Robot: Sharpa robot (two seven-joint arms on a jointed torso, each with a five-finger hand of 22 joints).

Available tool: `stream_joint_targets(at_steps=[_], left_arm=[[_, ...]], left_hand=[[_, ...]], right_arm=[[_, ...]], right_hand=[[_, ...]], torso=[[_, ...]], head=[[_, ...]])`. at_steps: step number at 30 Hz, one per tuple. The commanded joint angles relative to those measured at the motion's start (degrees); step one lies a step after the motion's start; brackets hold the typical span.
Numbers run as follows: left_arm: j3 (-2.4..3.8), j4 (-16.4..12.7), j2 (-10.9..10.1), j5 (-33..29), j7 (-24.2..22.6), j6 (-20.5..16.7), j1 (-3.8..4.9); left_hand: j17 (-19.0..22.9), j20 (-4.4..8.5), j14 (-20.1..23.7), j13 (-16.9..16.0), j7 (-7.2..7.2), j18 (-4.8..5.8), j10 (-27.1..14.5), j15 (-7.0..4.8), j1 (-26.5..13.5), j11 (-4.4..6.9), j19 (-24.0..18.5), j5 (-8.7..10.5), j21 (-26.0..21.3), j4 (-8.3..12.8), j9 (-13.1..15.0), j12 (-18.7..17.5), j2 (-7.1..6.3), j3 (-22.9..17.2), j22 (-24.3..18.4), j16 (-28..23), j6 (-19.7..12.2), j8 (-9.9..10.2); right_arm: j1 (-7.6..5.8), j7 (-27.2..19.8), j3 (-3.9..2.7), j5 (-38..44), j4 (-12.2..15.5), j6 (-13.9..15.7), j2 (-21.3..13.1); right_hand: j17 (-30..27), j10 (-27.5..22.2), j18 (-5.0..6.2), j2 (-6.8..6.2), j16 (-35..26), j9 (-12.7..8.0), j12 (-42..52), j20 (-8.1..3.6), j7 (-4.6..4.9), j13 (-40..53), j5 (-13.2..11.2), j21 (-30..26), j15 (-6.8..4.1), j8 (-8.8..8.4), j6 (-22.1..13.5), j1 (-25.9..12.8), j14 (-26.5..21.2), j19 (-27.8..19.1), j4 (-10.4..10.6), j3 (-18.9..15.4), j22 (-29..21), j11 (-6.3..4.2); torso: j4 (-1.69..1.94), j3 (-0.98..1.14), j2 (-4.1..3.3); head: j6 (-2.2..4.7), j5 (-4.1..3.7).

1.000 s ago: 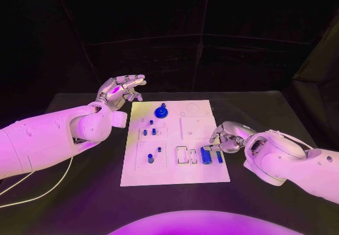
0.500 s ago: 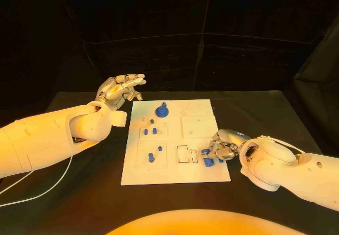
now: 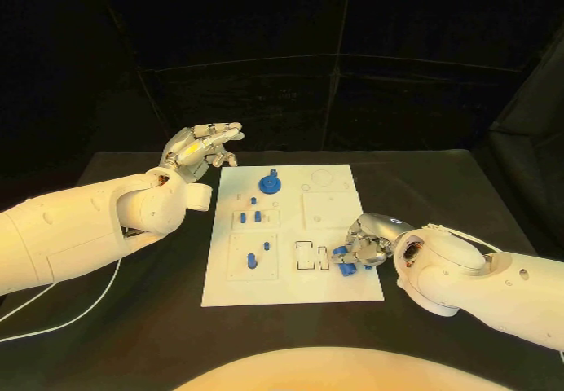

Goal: Assemble the parts on the task board

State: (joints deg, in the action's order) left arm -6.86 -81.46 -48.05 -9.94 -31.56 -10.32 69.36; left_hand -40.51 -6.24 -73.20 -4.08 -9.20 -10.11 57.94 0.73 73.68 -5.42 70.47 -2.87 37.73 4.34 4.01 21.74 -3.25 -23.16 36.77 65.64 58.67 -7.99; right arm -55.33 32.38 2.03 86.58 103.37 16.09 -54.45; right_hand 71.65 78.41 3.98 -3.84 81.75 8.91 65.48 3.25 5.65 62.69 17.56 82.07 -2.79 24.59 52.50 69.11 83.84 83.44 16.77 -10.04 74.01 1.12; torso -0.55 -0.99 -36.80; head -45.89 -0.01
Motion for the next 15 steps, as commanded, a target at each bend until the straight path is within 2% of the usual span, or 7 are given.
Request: stream_joint_targets(at_steps=[1, 4, 8, 11, 15], left_arm=[[-0.01, -0.09, -0.03, -0.02, -0.09, 0.86, 0.07], [-0.05, -0.08, -0.04, -0.02, -0.06, 0.90, 0.06], [-0.11, -0.11, -0.06, -0.02, 0.01, 1.04, 0.06], [-0.15, -0.12, -0.09, -0.01, 0.06, 1.12, 0.05], [-0.20, -0.12, -0.13, 0.00, 0.10, 1.18, 0.04]], left_hand=[[0.03, -0.19, 0.50, 0.09, -0.25, -0.36, -0.19, 0.05, 0.47, -0.22, -0.40, -0.02, -0.25, 0.11, -0.07, 0.20, 0.27, 0.37, -0.06, -0.15, 0.13, -0.22], [0.07, -0.19, 0.52, 0.09, -0.25, -0.36, -0.20, 0.05, 0.46, -0.22, -0.40, -0.02, -0.26, 0.11, -0.07, 0.20, 0.27, 0.39, -0.07, -0.17, 0.13, -0.22], [0.17, -0.20, 0.56, 0.10, -0.25, -0.36, -0.22, 0.06, 0.46, -0.22, -0.40, -0.02, -0.27, 0.12, -0.07, 0.21, 0.26, 0.43, -0.08, -0.20, 0.13, -0.23], [0.17, -0.20, 0.56, 0.10, -0.25, -0.36, -0.22, 0.06, 0.46, -0.22, -0.40, -0.02, -0.27, 0.12, -0.07, 0.21, 0.26, 0.43, -0.08, -0.20, 0.13, -0.23], [0.17, -0.20, 0.56, 0.10, -0.25, -0.36, -0.22, 0.06, 0.46, -0.22, -0.40, -0.02, -0.27, 0.12, -0.07, 0.21, 0.26, 0.43, -0.08, -0.20, 0.13, -0.23]], right_arm=[[0.61, 1.60, 0.41, 1.65, -0.11, -2.85, 0.30], [0.70, 1.90, 0.41, 2.20, -0.01, -2.71, 0.40], [0.82, 2.66, 0.41, 3.15, 0.22, -1.60, 0.53], [0.88, 3.01, 0.40, 3.49, 0.48, -0.34, 0.56], [0.91, 3.00, 0.39, 3.17, 1.28, 2.27, 0.37]], right_hand=[[0.19, -0.13, -0.80, 0.51, 0.24, 0.02, 0.12, -0.21, -0.14, 0.42, 1.05, 0.41, -0.45, 0.60, -0.35, 1.47, 3.11, 0.39, -0.34, -0.14, 0.18, -0.29], [0.68, -0.06, -0.88, 1.17, 0.47, 0.33, 0.15, -0.33, -0.36, 0.93, 3.57, 0.61, -0.61, 1.69, -0.02, 3.71, 3.18, 0.54, -0.84, 0.28, 0.61, -0.49], [2.22, 0.23, -0.99, 2.82, 1.17, 0.93, 0.24, -0.60, -0.82, 1.54, 6.81, 0.93, -0.96, 3.21, 1.10, 7.16, 3.43, 0.80, -2.18, 1.51, 1.26, -0.94], [2.83, 0.48, -1.07, 3.45, 1.46, 1.26, 0.15, -0.82, -1.07, 1.87, 9.07, 1.11, -1.16, 3.93, 1.45, 7.84, 3.51, 0.95, -2.28, 1.59, 1.63, -1.18], [3.26, 0.70, -1.13, 3.87, 1.65, 1.50, 0.00, -0.98, -1.27, 2.08, 10.70, 1.26, -1.30, 4.39, 1.65, 7.77, 3.56, 1.07, -1.88, 1.41, 1.94, -1.37]], torso=[[0.02, -0.05, 0.03], [-0.06, -0.04, 0.04], [-0.09, -0.04, 0.03], [-0.04, -0.05, 0.03], [0.00, -0.04, 0.03]], head=[[-0.04, 0.11], [-0.06, 0.14], [-0.04, 0.16], [-0.07, 0.19], [0.02, 0.29]])
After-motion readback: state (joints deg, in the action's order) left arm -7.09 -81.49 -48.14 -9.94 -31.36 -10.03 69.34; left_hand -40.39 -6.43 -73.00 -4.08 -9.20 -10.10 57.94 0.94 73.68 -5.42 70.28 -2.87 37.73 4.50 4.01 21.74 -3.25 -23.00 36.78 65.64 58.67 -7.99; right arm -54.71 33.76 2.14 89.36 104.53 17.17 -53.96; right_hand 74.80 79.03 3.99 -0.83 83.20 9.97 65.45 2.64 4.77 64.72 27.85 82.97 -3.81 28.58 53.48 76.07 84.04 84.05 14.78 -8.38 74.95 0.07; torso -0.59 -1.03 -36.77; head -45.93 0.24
